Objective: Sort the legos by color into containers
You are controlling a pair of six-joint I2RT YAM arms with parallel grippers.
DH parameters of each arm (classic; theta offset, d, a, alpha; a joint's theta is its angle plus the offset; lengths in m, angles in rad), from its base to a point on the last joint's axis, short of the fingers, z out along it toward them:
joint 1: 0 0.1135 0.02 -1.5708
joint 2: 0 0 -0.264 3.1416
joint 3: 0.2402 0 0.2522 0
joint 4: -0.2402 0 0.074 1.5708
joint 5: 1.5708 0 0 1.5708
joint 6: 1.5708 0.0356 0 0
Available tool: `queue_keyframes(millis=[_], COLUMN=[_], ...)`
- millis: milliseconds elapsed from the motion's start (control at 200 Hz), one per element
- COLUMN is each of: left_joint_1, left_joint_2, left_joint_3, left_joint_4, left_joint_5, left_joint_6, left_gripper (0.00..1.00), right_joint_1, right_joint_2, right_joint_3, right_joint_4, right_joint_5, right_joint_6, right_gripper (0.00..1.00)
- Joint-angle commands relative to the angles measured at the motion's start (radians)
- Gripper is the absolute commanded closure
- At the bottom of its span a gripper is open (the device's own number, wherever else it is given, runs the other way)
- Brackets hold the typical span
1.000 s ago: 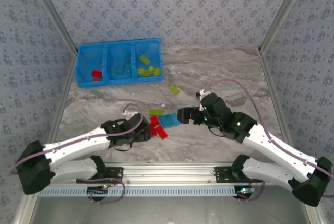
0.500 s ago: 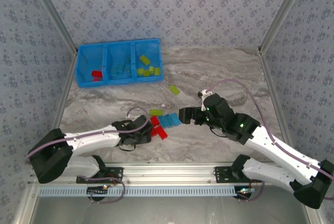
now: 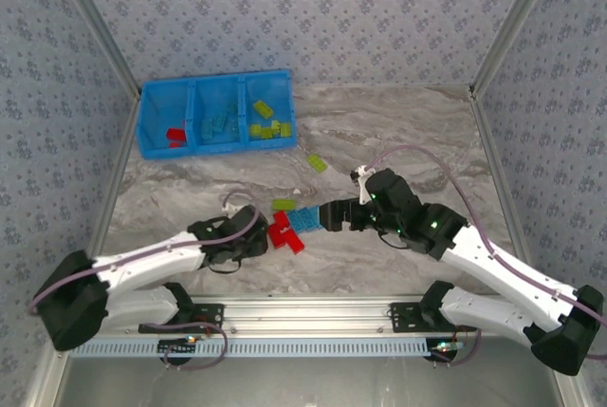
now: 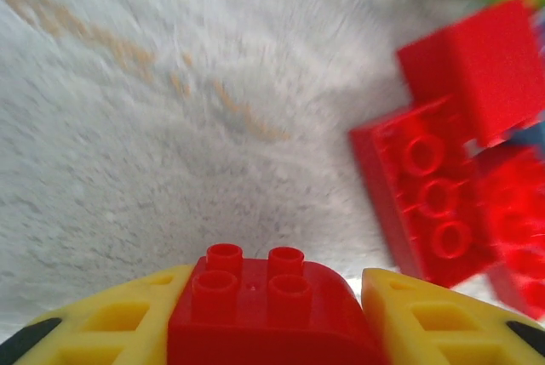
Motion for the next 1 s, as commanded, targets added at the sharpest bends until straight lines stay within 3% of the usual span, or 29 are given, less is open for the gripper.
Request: queue_keyframes(millis=[0,160,335,420,560,685,770,879,994], left_joint_1=[0.094,0.301,0.552,0.708,0.886,0.974,1.019,1.044,1.059], left_joint_2=[-0.093,-0.077,0.026,0.104,0.295,0.522,0.686,0.817,0.856], left_joint_3=[0.117,0.268,0.385,0.433,0.582,0.766,0.911,1.079,1.154], left_joint_4=[-0.046,-0.034,0.054,0.134,0.184,0.182,0.152,0.080,0.031], left_joint_5=[-0.011,0.010,0.074,0.179,0.229,0.265,0.348,0.370,0.354], left_joint_6=[0.119,0.260,0.308,0.279,0.227,0.213,0.212,0.255,0.254], left_gripper=[0.61,0.61,0.61,0.61,0.61,0.61,0.59,0.46,0.19], right_joint_1=[0.008,0.014,0.012,0.000,-0.011,-0.013,-0.012,-0.013,-0.015], right_joint_2=[0.024,0.092,0.124,0.137,0.158,0.140,0.114,0.069,0.033], right_joint_3=[0.057,0.107,0.153,0.163,0.205,0.204,0.189,0.152,0.131], right_joint_4=[0.028,0.057,0.031,0.027,-0.029,-0.053,-0.062,-0.064,-0.079], right_joint_5=[-0.140,-0.204,-0.086,-0.076,-0.082,-0.069,-0.064,-0.048,-0.016], right_joint_6=[-0.077,-0.094,-0.097,-0.097,-0.115,-0.112,-0.102,-0.083,-0.067], right_gripper=[0.00,0.00,0.00,0.00,0.00,0.00,0.00,0.00,0.00])
